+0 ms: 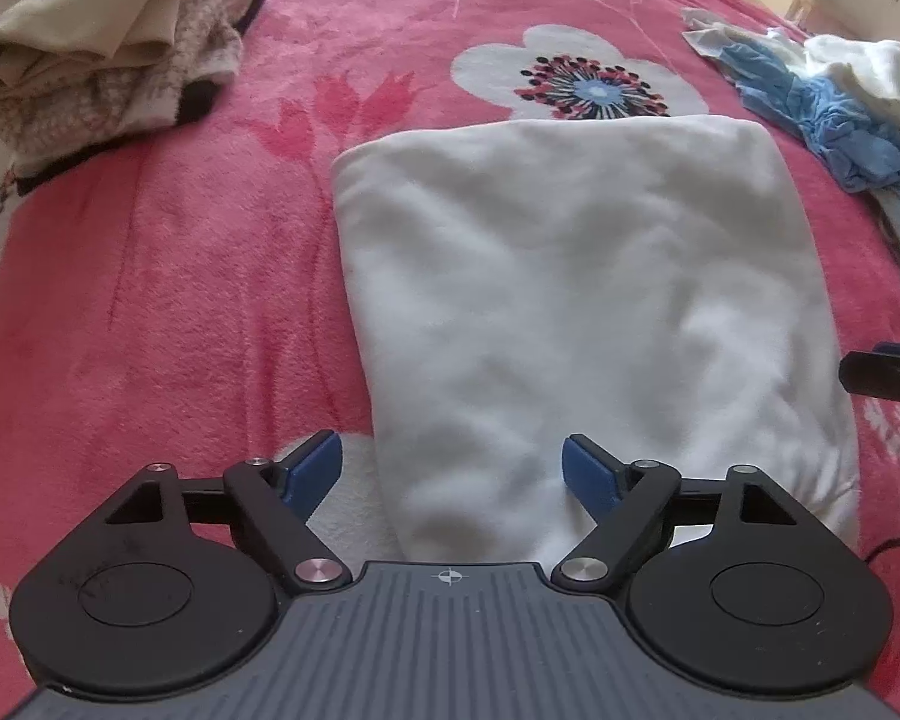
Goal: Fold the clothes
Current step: 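Grasp the folded sweatshirt end with the right tool while the left tool grasps beside it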
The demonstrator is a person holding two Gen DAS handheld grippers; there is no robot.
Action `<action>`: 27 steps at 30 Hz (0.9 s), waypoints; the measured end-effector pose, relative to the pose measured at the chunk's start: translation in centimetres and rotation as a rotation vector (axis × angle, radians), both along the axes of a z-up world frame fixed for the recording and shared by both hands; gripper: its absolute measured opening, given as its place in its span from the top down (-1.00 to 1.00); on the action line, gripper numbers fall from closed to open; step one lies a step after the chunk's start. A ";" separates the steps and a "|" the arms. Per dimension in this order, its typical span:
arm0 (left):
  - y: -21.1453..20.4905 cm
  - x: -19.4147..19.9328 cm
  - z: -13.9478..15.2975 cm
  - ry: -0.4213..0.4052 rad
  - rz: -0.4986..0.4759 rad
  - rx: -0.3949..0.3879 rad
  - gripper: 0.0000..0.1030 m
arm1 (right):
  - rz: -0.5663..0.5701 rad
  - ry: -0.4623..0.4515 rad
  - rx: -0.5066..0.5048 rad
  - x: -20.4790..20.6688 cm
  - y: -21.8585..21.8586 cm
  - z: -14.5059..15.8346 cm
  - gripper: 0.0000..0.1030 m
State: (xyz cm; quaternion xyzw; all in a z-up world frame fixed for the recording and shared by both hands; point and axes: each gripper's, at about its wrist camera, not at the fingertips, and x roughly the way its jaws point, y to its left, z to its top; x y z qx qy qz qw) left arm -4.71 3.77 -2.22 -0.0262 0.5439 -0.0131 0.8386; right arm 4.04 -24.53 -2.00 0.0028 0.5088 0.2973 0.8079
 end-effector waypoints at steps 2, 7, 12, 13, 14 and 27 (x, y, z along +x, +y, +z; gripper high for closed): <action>0.0 0.0 0.0 -0.001 0.004 0.007 -0.62 | 0.002 -0.008 -0.008 -0.1 0.2 0.1 -0.91; -0.1 0.1 -0.1 0.001 0.014 0.030 -0.64 | -0.005 -0.018 -0.031 -0.3 0.3 0.1 -0.94; 0.0 0.1 -0.4 0.008 0.029 0.044 -0.65 | -0.010 -0.023 -0.052 -0.4 0.5 0.1 -0.96; 0.0 0.1 -0.4 0.008 0.030 0.048 -0.65 | -0.011 -0.024 -0.057 -0.4 0.5 0.0 -0.96; 0.0 0.1 -0.4 0.008 0.031 0.051 -0.65 | -0.013 -0.025 -0.060 -0.4 0.5 0.0 -0.96; 3.6 0.6 -1.0 -0.119 0.030 -0.148 -0.66 | -0.021 0.035 0.230 3.3 -2.2 -1.4 -0.94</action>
